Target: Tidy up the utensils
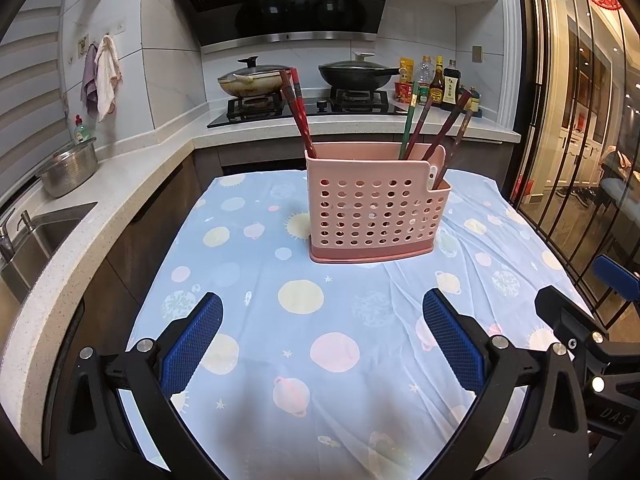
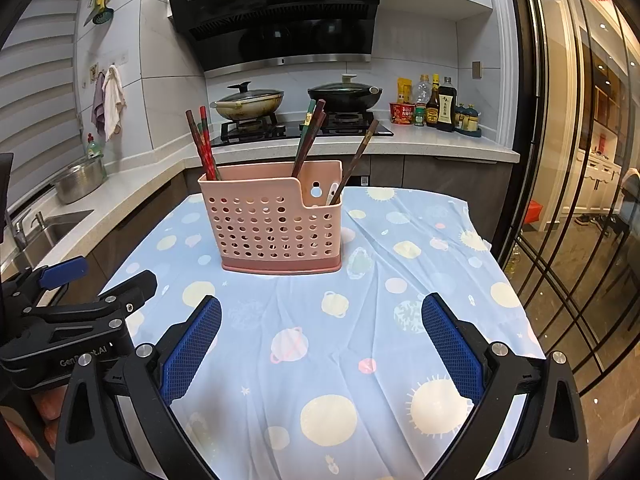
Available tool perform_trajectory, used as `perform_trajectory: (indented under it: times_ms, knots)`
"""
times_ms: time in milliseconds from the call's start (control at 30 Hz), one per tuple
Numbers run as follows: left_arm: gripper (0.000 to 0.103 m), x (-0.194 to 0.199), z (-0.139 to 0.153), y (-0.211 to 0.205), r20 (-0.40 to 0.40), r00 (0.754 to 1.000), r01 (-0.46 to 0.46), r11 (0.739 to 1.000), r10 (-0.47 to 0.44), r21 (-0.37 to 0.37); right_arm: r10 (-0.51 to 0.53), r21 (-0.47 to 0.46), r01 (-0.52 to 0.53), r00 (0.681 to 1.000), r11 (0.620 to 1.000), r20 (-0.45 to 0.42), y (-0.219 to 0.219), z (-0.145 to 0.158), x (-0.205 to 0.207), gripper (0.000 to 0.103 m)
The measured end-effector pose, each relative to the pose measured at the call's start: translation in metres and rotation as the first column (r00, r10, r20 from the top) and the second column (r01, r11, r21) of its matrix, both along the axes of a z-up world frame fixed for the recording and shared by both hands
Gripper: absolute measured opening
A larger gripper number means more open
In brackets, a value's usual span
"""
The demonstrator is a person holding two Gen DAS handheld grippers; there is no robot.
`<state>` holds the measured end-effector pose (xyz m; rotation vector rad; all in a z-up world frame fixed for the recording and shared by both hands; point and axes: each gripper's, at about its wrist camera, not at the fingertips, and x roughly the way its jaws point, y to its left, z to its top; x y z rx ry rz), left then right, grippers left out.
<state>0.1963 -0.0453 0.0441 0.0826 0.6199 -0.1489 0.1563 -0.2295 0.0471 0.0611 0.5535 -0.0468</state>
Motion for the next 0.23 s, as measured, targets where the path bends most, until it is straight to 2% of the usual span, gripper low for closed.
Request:
perform_trajectory:
  times_ms: [233]
  knots:
    - [0.096,0.0015,-0.0010,0.0026,0.001,1.000,-0.012,1.000,0.012,-0.004,-0.007,0.003,0.007,1.000,1.000,0.011,-0.0014,-0.0031,-0.0006,0.097]
